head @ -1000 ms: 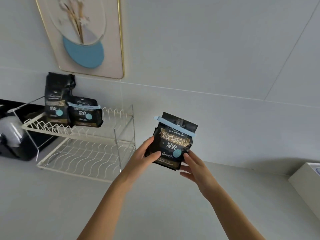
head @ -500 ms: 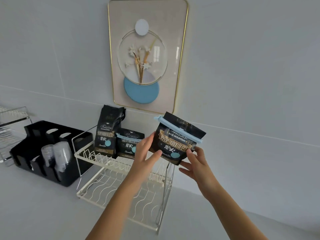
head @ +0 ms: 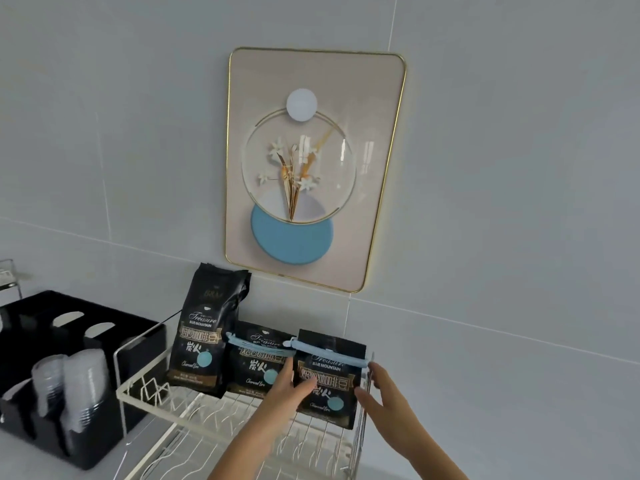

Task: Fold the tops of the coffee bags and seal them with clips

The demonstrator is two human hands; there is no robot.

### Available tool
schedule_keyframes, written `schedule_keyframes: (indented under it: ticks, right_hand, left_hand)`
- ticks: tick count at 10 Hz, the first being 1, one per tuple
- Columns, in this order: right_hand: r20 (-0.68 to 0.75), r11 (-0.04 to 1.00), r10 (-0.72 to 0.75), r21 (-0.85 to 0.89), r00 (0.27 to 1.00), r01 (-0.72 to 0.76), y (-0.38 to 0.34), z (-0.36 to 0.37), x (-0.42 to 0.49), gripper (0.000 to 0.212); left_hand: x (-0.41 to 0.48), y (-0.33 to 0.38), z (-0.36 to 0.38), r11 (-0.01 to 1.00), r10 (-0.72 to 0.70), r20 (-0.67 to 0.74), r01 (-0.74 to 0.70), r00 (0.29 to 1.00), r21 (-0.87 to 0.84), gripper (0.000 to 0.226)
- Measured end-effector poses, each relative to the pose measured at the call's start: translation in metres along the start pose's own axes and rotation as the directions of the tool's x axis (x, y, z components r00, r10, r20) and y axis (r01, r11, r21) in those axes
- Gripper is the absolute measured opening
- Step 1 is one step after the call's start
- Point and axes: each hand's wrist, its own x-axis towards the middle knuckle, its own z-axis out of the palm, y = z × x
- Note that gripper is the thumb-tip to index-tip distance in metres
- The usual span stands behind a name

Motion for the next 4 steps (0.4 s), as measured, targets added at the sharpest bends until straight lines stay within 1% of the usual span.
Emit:
schedule_keyframes:
  ticks: [1, 2, 3, 4]
  right_hand:
    - [0.019, 0.993, 0.023, 0.117, 1.000, -0.025, -0.004, 0.002, -0.001, 0.042]
    - [0.041, 0.991, 0.007, 0.132, 0.999, -0.012, -0.006, 0.000, -0.006, 0.039]
    - [0.062, 0.999, -0.025, 0.045, 0.998, 0.022, -0.012, -0.008, -0.014, 0.040]
    - [0.030, 0.993, -0.028, -0.115, 0.999, 0.031, -0.021, -0.020, -0.018, 0.059]
  left_hand:
    - [0.006, 0.001, 0.003, 1.000, -0.001, 0.021, 0.001, 1.000, 0.001, 0.086]
    - [0.006, -0.002, 0.005, 1.000, 0.023, 0.021, -0.023, 1.000, -0.017, 0.085]
    - [0.000, -0.002, 0.006, 0.999, 0.041, 0.028, -0.040, 0.999, -0.015, 0.082]
    - [-0.007, 0.008, 0.009, 0.983, 0.095, -0.050, -0.086, 0.994, 0.163, 0.085]
